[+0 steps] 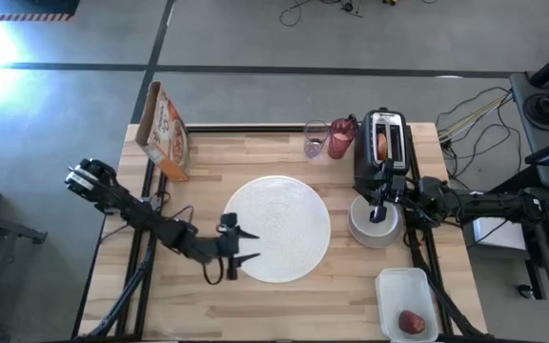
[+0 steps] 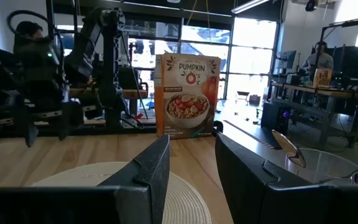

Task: Arrange a breakfast setting
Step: Put the white bowl on the left of the white table mat

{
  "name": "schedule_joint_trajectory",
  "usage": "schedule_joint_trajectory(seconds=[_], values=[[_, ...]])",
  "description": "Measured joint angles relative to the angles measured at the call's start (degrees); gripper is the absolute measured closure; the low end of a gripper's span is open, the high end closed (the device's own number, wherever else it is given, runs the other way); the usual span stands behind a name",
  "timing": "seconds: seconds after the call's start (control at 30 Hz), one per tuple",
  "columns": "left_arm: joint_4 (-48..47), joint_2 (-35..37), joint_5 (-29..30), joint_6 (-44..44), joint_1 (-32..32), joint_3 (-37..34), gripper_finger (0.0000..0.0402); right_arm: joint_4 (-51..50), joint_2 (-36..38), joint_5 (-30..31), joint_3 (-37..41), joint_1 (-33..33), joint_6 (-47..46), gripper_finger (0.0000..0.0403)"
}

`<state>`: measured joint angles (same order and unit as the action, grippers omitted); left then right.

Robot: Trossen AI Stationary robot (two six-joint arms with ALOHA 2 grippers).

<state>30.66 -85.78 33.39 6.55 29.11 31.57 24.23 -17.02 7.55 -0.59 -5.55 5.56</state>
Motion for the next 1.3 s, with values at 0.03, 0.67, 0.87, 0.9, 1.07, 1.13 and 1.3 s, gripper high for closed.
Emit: schedule_joint_trajectory(seconds=[0.03, 0.67, 0.87, 0.9, 1.07, 1.13, 1.3], values=[[4.4, 0.0, 0.4, -1.8, -0.2, -1.7, 0.0193, 0.0, 0.0, 0.0, 0.0, 0.0, 0.0, 0.0284], [19.0, -0.4, 0.7, -6.0, -4.4, -9.8, 0.0193, 0.0, 0.0, 0.0, 0.0, 0.0, 0.0, 0.0284], [20.4, -0.4, 0.7, -2.5, -5.6, -9.9, 0.0193, 0.0, 0.0, 0.0, 0.0, 0.0, 0.0, 0.0284], [20.7, -0.4, 0.7, -1.6, -5.6, -9.9, 0.0193, 0.0, 0.0, 0.0, 0.0, 0.0, 0.0, 0.0284], [21.3, -0.4, 0.6, 4.3, -5.6, -9.4, 0.0193, 0.0, 0.0, 0.0, 0.0, 0.0, 0.0, 0.0284], [21.4, -0.3, 0.1, 2.4, -5.6, -9.6, 0.0193, 0.0, 0.0, 0.0, 0.0, 0.0, 0.0, 0.0284], [27.6, 1.3, 0.0, -1.1, -6.3, -13.4, 0.0193, 0.0, 0.0, 0.0, 0.0, 0.0, 0.0, 0.0284]])
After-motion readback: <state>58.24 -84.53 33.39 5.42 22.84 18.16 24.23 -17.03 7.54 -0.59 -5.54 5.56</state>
